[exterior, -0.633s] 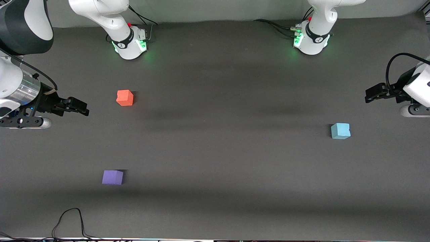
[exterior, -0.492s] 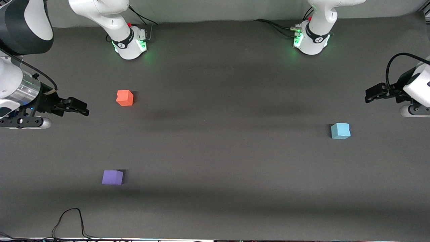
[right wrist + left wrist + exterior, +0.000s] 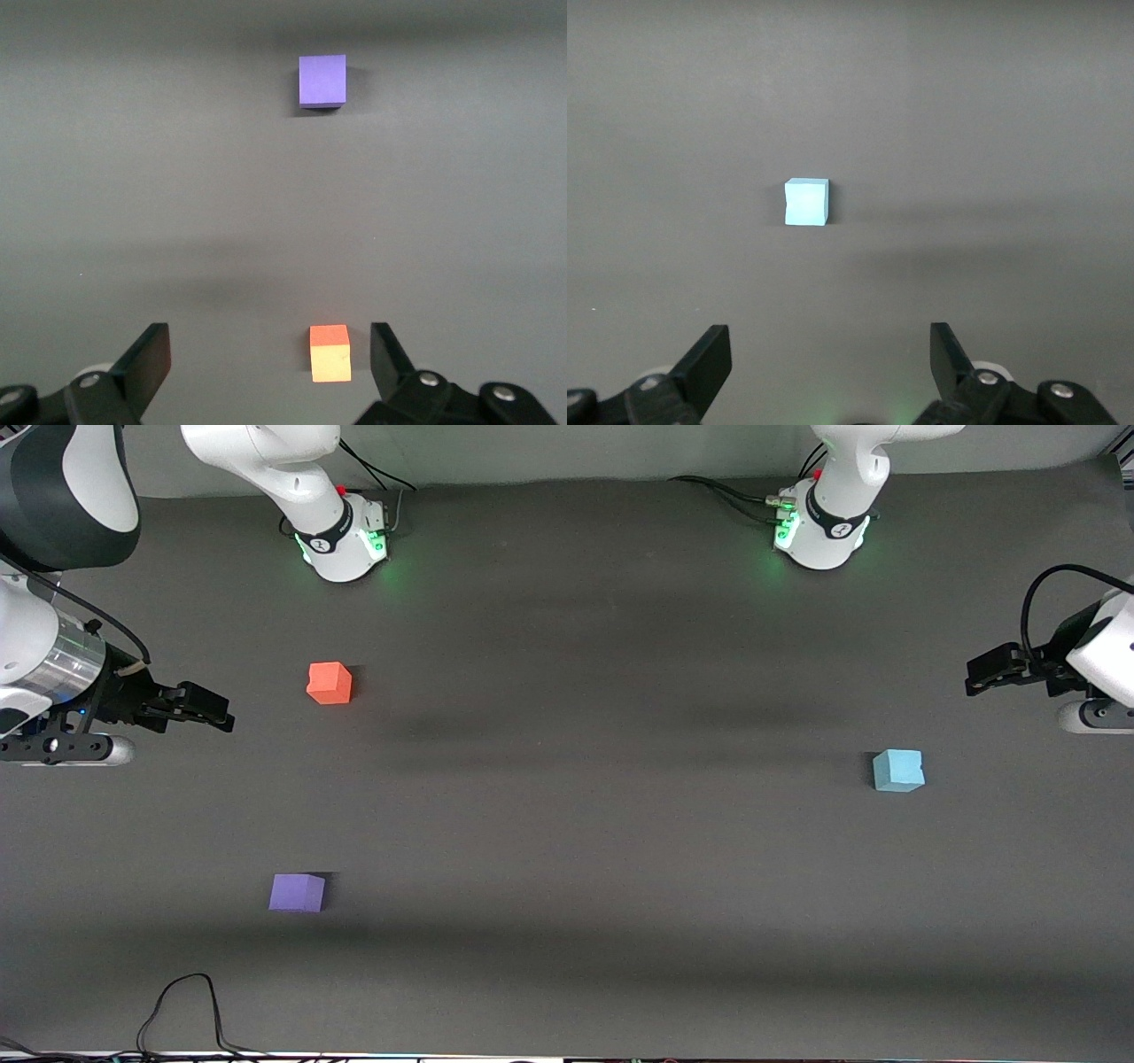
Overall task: Place blue block between orange and purple blocks
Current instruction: 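Move the left gripper toward the light blue block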
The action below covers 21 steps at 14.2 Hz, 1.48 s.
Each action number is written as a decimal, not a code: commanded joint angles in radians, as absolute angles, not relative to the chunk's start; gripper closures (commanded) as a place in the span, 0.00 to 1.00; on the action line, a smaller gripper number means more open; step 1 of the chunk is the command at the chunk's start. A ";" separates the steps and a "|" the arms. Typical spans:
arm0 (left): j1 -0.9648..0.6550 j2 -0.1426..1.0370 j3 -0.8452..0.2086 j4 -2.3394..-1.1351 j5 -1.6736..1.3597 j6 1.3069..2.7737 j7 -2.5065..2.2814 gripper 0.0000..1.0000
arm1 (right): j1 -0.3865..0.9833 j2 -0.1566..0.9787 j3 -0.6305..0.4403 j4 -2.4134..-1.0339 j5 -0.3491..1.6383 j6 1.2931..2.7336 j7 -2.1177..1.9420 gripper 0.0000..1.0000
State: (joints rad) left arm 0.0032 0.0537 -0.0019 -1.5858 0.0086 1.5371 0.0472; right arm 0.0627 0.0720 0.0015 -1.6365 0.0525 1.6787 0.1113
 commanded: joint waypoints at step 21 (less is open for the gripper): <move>0.026 0.069 0.061 -2.313 0.021 2.409 0.183 0.00 | 0.063 0.091 -0.002 -1.588 0.046 1.677 0.107 0.00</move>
